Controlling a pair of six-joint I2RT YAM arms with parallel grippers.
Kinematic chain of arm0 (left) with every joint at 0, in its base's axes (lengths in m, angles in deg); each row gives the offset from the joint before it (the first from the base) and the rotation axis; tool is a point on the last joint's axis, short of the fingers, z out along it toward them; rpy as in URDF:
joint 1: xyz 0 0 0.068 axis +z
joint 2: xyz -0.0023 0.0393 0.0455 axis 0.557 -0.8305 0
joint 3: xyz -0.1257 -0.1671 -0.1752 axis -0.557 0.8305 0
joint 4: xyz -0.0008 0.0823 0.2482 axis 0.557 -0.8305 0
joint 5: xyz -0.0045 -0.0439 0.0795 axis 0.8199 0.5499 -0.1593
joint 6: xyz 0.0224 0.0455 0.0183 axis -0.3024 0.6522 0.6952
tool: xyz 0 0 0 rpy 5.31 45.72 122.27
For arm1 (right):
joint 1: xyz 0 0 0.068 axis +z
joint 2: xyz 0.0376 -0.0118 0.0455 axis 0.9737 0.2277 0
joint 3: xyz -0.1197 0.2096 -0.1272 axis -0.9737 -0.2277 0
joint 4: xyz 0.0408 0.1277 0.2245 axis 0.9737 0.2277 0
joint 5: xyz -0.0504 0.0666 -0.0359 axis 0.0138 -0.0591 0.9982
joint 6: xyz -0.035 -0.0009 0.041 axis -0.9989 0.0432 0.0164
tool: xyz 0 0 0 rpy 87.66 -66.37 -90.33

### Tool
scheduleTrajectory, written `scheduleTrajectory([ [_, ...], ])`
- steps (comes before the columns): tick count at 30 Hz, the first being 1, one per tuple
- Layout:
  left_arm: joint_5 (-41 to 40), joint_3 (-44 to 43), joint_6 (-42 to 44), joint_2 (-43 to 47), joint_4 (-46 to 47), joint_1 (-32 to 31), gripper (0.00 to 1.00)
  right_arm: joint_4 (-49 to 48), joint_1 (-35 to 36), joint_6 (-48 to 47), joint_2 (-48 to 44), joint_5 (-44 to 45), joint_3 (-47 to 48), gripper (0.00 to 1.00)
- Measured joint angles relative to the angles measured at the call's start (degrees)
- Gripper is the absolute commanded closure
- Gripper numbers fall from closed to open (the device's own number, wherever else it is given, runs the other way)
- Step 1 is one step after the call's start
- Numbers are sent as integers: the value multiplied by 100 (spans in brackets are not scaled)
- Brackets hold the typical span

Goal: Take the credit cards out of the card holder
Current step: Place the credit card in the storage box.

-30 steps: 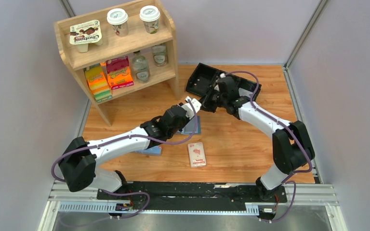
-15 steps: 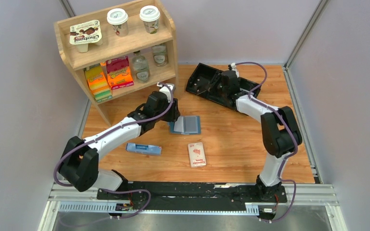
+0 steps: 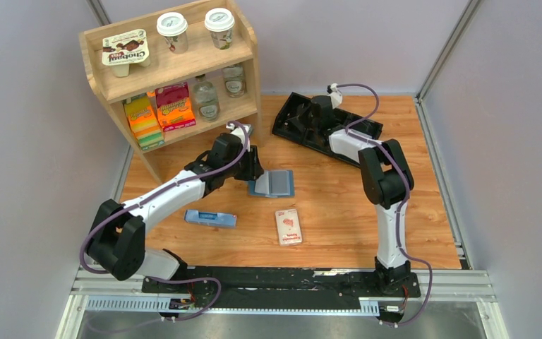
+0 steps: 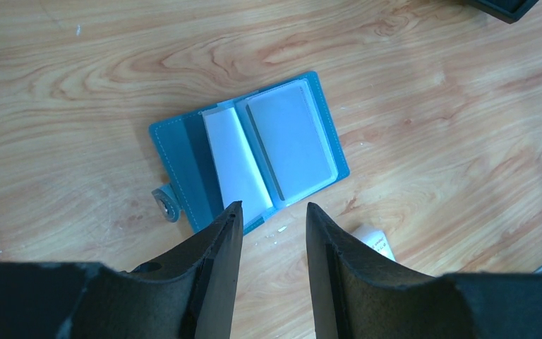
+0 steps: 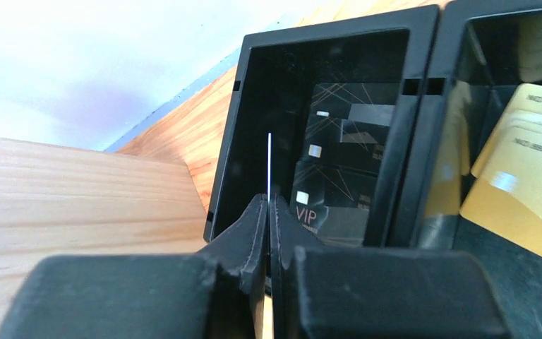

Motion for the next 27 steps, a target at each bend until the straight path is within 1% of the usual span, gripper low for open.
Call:
scheduleTrajectory([
  [4, 57, -2, -48, -7, -39, 24, 54, 136, 74, -37, 374, 55, 433, 76],
  [12, 245, -118, -166, -212, -118, 24, 54, 411, 136, -365, 332, 247, 389, 59],
  [13, 264, -140, -179, -229, -122, 24, 54, 444, 151, -461, 245, 289, 315, 56],
  [16, 317, -192, -219, -286, -109, 24, 54, 581, 190, -723, -107, 448, 63, 54],
  [21, 361, -192, -293, -367, -118, 24, 55, 844, 247, -1185, -953, 601, -396, 49],
  [24, 391, -192, -302, -463, -116, 24, 55, 1032, 267, -1368, -1497, 435, -654, 48],
  [27, 433, -210, -315, -619, -127, 24, 57, 1237, 308, -1451, -2004, 52, -992, 47],
])
